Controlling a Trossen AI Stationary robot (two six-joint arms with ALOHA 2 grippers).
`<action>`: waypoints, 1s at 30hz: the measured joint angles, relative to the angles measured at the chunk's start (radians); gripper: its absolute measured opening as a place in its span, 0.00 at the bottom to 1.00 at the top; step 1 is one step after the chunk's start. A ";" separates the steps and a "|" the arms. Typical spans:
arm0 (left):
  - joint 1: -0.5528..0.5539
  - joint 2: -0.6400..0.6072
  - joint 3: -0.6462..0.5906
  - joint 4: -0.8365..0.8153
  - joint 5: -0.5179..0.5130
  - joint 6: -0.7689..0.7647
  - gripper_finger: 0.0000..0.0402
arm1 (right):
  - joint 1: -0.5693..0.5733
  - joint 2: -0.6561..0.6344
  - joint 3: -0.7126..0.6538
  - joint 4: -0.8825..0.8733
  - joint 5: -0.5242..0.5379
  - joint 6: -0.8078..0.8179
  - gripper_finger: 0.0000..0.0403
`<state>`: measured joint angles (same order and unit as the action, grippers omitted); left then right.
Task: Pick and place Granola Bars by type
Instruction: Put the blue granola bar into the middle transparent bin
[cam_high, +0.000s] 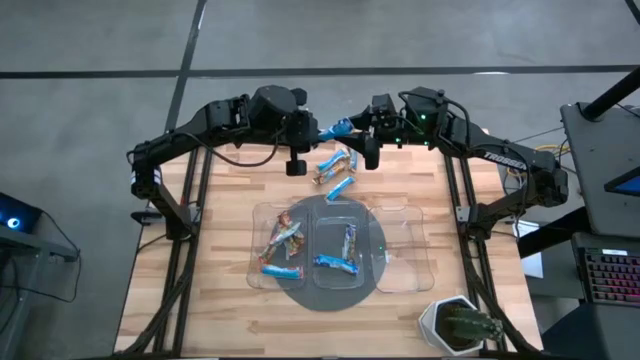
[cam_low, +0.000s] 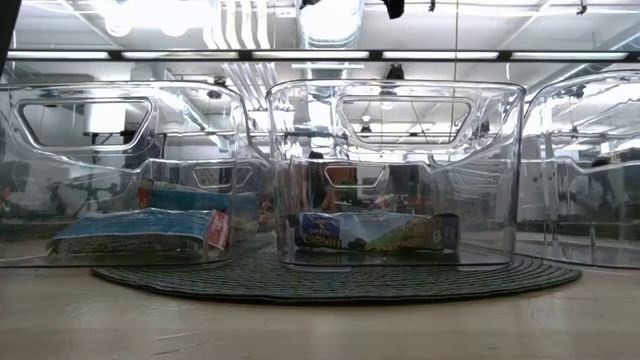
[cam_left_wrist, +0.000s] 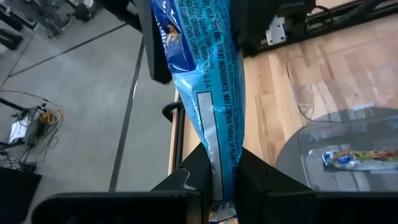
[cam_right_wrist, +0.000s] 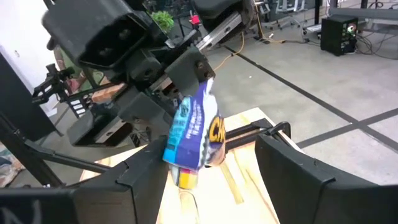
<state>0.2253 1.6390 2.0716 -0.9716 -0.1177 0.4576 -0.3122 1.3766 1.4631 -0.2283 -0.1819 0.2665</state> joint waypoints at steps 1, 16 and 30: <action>0.000 0.000 0.000 0.005 0.000 0.000 0.07 | 0.000 0.000 0.000 0.000 0.000 0.000 0.56; -0.002 0.000 0.000 0.010 0.044 -0.019 0.07 | 0.000 0.000 -0.001 0.042 -0.002 0.003 0.37; -0.002 0.002 0.000 0.018 0.048 -0.035 0.07 | 0.000 0.000 -0.001 0.047 -0.010 -0.003 0.09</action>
<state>0.2230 1.6413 2.0716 -0.9531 -0.0700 0.4229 -0.3119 1.3766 1.4624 -0.1810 -0.1920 0.2637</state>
